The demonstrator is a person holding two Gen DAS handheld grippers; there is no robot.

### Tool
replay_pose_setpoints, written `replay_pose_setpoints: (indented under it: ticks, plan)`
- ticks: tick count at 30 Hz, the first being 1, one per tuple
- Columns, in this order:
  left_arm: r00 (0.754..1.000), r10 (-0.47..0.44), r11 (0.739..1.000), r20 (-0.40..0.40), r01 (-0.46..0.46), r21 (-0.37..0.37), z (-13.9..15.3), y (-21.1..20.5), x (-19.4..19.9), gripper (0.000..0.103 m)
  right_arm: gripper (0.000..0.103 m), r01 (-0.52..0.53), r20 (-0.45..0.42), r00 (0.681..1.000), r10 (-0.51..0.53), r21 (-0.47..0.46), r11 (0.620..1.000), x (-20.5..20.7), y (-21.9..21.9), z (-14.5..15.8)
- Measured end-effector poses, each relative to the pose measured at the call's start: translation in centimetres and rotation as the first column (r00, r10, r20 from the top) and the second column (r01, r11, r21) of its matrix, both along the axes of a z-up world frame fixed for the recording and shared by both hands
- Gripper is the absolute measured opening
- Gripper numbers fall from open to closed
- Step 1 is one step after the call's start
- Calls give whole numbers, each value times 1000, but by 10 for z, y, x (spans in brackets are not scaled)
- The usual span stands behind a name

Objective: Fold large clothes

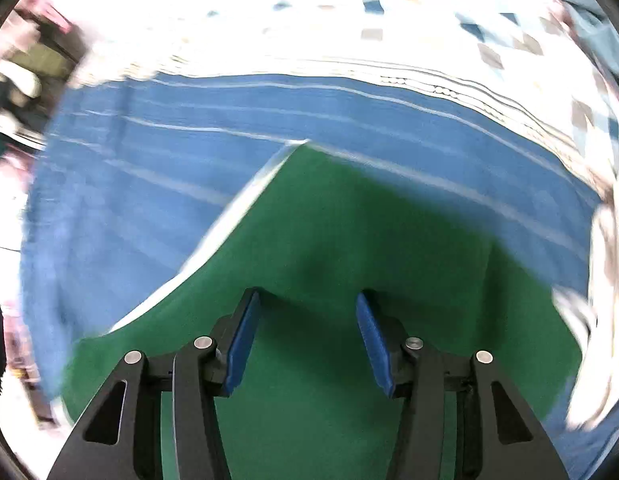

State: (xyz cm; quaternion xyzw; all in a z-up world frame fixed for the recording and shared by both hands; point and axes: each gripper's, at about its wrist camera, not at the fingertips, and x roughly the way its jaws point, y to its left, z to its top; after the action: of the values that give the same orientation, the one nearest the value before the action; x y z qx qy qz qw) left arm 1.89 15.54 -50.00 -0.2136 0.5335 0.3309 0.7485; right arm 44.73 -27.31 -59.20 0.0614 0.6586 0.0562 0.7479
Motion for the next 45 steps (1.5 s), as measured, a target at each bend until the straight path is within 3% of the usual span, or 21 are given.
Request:
replay_pose_setpoints:
  ticks: [1, 2, 4, 5, 7, 9, 11, 13, 15, 17, 19, 23, 26, 30, 33, 35, 36, 37, 41, 43, 45]
  plan:
    - [1000, 0, 1000, 12, 0, 2, -3, -2, 11, 103, 53, -19, -95, 995, 16, -25, 1000, 13, 2, -28]
    - [999, -1, 1000, 33, 0, 8, -3, 2, 18, 102, 53, -23, -152, 988, 19, -20, 1000, 20, 3, -42]
    - [999, -13, 1000, 48, 13, 10, -3, -1, 29, 102, 53, -22, -171, 985, 9, -71, 997, 31, 7, -30]
    - [998, -21, 1000, 60, 21, 8, -2, -4, 37, 102, 53, -32, -161, 987, 14, -109, 994, 32, 11, -19]
    - [997, -29, 999, 71, 27, 31, -1, -9, 53, 102, 53, -38, -51, 998, 30, -149, 988, 20, 21, 24]
    - [998, -45, 998, 50, 43, 41, -6, -11, 70, 102, 53, -82, 36, 996, 83, -45, 996, -3, 38, 62]
    - [998, -67, 997, -4, 68, 28, -25, -9, 86, 102, 48, -169, 40, 985, 165, 122, 978, -23, 65, 76]
    - [996, -74, 997, -46, 74, -12, -49, -3, 97, 102, 21, -240, -38, 965, 258, 264, 934, -37, 104, 65]
    - [996, -81, 996, -32, 80, -39, -60, 1, 99, 103, 20, -277, -80, 948, 309, 272, 921, -42, 135, 42]
    - [995, -94, 995, -25, 92, -42, -64, 3, 100, 103, 20, -315, -126, 933, 337, 167, 934, -42, 162, 7]
    - [995, -97, 994, 2, 97, -55, -66, 7, 100, 103, 18, -330, -153, 926, 345, 119, 937, -41, 169, -16]
    - [994, -68, 996, 82, 73, -59, -72, 12, 98, 103, 17, -332, -157, 925, 347, 112, 937, -39, 165, -4]
    - [993, -68, 994, 95, 76, -74, -74, 13, 98, 103, 21, -268, -106, 953, 286, 156, 951, -38, 125, 38]
    - [993, -59, 990, 100, 71, -122, -74, 20, 98, 103, 21, -51, 3, 999, 51, 40, 998, -43, 0, 82]
    - [995, -43, 992, 93, 54, -118, -67, 19, 95, 103, 21, 127, -77, 988, -135, -94, 987, -54, -97, 51]
    - [997, 15, 996, 82, -8, -84, -50, 17, 84, 103, 20, 110, -275, 948, -163, -200, 974, -63, -140, -8]
    - [995, 50, 996, 90, -43, -75, -38, 14, 74, 103, 20, 128, -339, 923, -181, -174, 976, -69, -151, -24]
    - [991, 85, 995, 106, -78, -68, -23, 10, 58, 103, 21, 171, -332, 920, -208, -137, 976, -73, -160, -25]
    - [971, 199, 979, 129, -191, -71, 28, -29, -18, 103, 23, 105, -244, 960, -136, -136, 985, -89, -151, 8]
    - [960, 261, 960, 104, -247, -132, 34, -55, -58, 103, 30, 140, -233, 961, -148, -54, 989, -106, -150, 20]
    - [935, 347, 915, 77, -319, -249, 25, -80, -87, 103, 31, 167, -223, 962, -159, 16, 986, -123, -153, 29]
